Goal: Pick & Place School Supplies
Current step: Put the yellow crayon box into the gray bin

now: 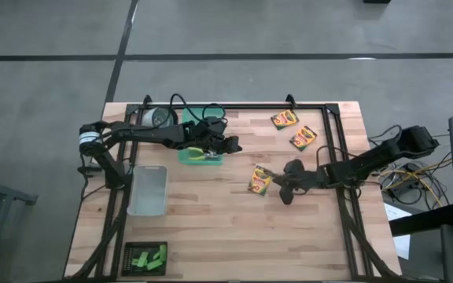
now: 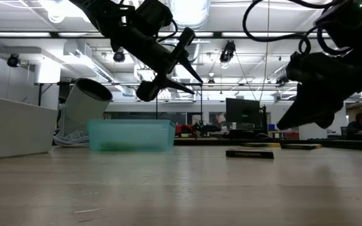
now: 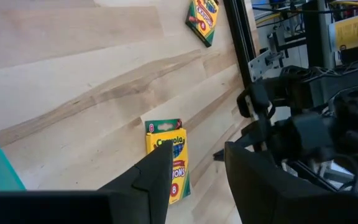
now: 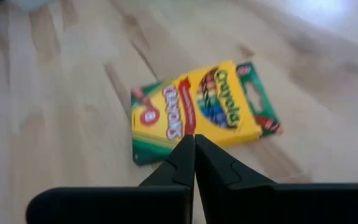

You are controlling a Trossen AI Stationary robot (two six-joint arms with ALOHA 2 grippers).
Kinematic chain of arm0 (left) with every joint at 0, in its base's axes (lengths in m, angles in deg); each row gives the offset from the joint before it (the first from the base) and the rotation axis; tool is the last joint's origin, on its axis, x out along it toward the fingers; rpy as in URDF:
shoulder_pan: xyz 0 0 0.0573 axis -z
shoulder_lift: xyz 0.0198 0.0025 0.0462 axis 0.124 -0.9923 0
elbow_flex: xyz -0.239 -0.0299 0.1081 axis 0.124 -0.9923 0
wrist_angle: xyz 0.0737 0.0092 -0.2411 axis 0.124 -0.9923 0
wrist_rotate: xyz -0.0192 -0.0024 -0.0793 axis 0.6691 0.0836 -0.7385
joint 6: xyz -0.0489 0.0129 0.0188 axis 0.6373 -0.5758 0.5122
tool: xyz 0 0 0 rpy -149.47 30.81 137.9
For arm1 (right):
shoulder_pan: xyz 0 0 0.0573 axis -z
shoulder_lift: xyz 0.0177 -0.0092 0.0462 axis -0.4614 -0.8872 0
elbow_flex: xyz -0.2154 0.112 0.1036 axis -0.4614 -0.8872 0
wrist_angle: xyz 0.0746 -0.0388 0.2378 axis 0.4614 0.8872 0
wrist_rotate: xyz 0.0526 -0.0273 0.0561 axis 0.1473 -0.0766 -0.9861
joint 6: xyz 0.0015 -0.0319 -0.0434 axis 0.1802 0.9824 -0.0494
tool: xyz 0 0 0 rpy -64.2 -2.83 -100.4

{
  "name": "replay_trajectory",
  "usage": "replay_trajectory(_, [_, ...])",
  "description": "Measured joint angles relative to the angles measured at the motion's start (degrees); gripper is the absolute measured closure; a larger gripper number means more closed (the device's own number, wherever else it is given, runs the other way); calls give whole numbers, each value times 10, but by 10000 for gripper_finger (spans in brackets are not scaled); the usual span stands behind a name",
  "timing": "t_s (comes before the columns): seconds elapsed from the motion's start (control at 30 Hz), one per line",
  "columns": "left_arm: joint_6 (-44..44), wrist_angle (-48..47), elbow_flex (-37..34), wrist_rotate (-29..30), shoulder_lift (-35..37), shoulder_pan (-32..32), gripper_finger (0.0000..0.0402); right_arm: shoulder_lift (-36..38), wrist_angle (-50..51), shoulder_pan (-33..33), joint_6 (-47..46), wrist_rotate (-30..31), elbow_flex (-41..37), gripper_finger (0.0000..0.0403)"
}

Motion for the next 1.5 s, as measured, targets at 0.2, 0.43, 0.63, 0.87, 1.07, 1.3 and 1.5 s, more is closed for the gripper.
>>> replay_trajectory(0.2, [-9,-3,0,0,0,0,252,-51,-50,-6,0,1,5,394])
replay_trajectory(0.43, [-10,-5,0,0,0,0,252,-121,-87,-5,-6,5,10,394])
replay_trajectory(0.63, [-10,-12,0,0,0,0,252,-153,-89,-5,-19,6,26,394])
replay_trajectory(0.87, [-10,-18,0,1,0,0,252,-155,-100,-5,-3,12,32,394])
replay_trajectory(1.07, [-10,-21,0,2,0,0,252,-154,-95,-4,0,35,32,394])
replay_trajectory(1.3, [-10,-21,0,2,0,0,252,-154,-94,-5,0,35,32,394])
replay_trajectory(1.5, [-10,-21,0,2,0,0,252,-155,-66,-5,0,35,32,394])
